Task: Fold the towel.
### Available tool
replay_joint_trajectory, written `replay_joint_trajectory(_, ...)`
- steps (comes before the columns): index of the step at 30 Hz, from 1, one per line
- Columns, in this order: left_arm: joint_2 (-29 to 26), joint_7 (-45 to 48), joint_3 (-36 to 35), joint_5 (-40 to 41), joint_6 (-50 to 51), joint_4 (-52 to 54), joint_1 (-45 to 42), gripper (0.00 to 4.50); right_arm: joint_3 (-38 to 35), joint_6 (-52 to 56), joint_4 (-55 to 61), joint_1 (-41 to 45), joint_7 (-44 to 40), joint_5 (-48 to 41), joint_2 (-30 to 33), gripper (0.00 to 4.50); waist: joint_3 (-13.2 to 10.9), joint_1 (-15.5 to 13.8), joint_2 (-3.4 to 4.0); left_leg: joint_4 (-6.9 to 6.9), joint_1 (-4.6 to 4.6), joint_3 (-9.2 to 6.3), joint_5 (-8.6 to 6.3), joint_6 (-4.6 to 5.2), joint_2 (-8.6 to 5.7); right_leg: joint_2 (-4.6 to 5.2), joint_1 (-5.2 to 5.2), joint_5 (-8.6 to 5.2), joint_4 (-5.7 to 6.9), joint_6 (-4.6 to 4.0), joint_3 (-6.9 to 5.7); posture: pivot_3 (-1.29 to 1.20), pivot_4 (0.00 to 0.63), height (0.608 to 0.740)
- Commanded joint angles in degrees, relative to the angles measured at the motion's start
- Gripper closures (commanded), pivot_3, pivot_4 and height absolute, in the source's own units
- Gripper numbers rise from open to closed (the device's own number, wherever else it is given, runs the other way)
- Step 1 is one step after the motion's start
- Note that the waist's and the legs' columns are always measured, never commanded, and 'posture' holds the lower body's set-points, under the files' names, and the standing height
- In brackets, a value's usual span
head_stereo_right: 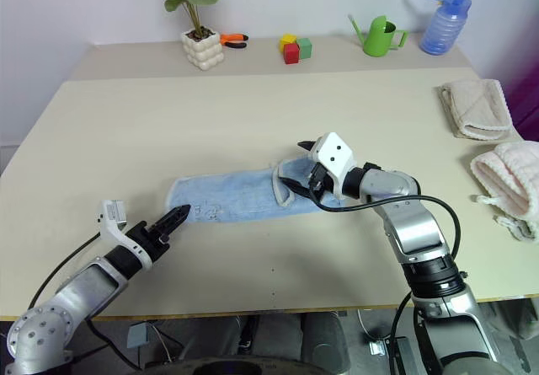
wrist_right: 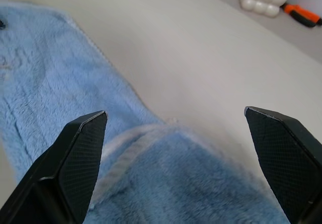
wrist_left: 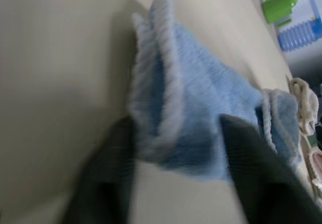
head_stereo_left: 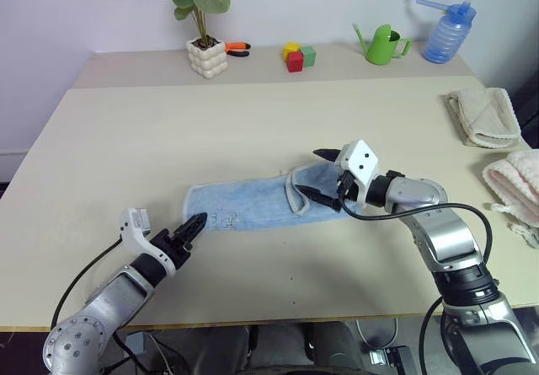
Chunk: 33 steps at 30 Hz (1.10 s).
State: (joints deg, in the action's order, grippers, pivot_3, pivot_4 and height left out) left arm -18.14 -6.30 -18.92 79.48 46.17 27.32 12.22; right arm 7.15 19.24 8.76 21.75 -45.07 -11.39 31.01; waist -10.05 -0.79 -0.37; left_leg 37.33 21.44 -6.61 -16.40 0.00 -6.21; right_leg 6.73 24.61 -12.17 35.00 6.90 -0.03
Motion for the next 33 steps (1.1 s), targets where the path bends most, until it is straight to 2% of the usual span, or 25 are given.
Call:
replay_joint_trajectory(1,0.1,0.2,-1.4,1.4,-2.5,1.3,-1.0,4.33,-0.4,-0.9,2.9,-0.1,0.4,0.0,-0.2,0.00,0.0,0.0,0.00,0.00,0.00,0.00,0.00,0.00,0.00,0.00,0.00,0.00,0.00,-0.01,0.00,0.00,0.150,0.732)
replay_joint_trajectory(4,-0.1,0.5,-4.0,2.1,-5.4,1.2,-2.4,4.42,-0.5,-0.8,3.0,-0.2,0.5,0.1,-0.1,0.00,0.0,0.0,0.00,0.00,0.00,0.00,0.00,0.00,0.00,0.00,0.00,-0.02,0.00,-0.04,0.00,0.00,0.150,0.732)
replay_joint_trajectory(7,-2.8,1.8,-10.0,2.9,-8.9,-0.9,-4.7,4.42,-0.6,-0.7,3.2,-0.4,0.5,0.0,0.1,0.00,0.0,0.0,-0.01,-0.02,0.00,0.00,0.01,-0.02,0.02,-0.02,0.03,-0.02,0.00,-0.03,0.00,0.00,0.150,0.732)
replay_joint_trajectory(10,-8.3,5.0,-14.2,2.1,-9.4,-3.5,-6.6,4.42,-0.7,-0.6,3.0,-0.3,0.4,0.0,0.3,0.00,0.0,0.1,-0.01,-0.07,-0.01,0.00,0.03,-0.06,0.04,-0.04,0.05,-0.03,0.01,-0.06,0.00,0.00,0.150,0.732)
replay_joint_trajectory(15,-17.5,11.4,-13.4,-1.4,-7.6,-3.5,-10.7,4.42,-0.6,-0.8,2.1,0.4,0.4,0.2,0.1,0.00,0.0,-0.2,-0.05,-0.06,0.02,-0.02,0.03,-0.05,-0.02,-0.02,0.04,-0.02,-0.01,-0.05,-0.01,0.00,0.150,0.732)
replay_joint_trajectory(19,-24.7,21.4,-4.9,-8.1,-5.2,-0.7,-16.0,4.42,-0.4,-1.0,1.5,0.6,0.4,0.3,-0.2,0.00,0.0,0.0,-0.04,-0.06,0.01,-0.02,0.03,-0.05,-0.03,-0.04,0.04,-0.02,0.01,-0.04,-0.01,0.00,0.150,0.732)
replay_joint_trajectory(23,-28.0,31.2,8.9,-14.8,-2.4,2.2,-23.6,4.42,-0.6,-1.3,0.3,0.6,0.7,0.6,-0.5,0.00,0.0,0.1,-0.04,-0.10,0.01,0.00,0.03,-0.05,-0.03,-0.04,0.05,-0.01,0.01,-0.02,0.00,0.00,0.150,0.732)
replay_joint_trajectory(28,-27.4,38.5,25.6,-30.6,-3.4,-1.3,-31.3,4.42,-1.1,-1.8,-0.2,-0.2,1.3,1.1,-0.6,0.00,0.0,0.5,-0.02,-0.15,0.01,0.03,0.10,-0.17,-0.01,-0.06,0.08,0.01,0.03,0.00,0.02,0.00,0.150,0.732)
replay_joint_trajectory(31,-23.7,40.4,30.8,-35.6,-3.9,-4.5,-34.3,4.42,-1.6,-1.6,0.6,-1.1,1.9,1.2,-0.4,0.00,0.0,0.4,-0.04,-0.17,0.01,0.03,0.07,-0.10,0.01,-0.07,0.11,0.01,0.03,-0.01,0.03,0.00,0.150,0.732)
replay_joint_trajectory(33,-22.2,41.5,31.5,-37.2,-4.0,-5.1,-34.5,4.42,-1.7,-1.6,1.0,-1.5,2.2,1.4,-0.4,0.00,0.0,0.2,-0.04,-0.16,0.02,0.02,0.06,-0.09,0.00,-0.06,0.10,0.01,0.02,0.00,0.02,0.00,0.150,0.732)
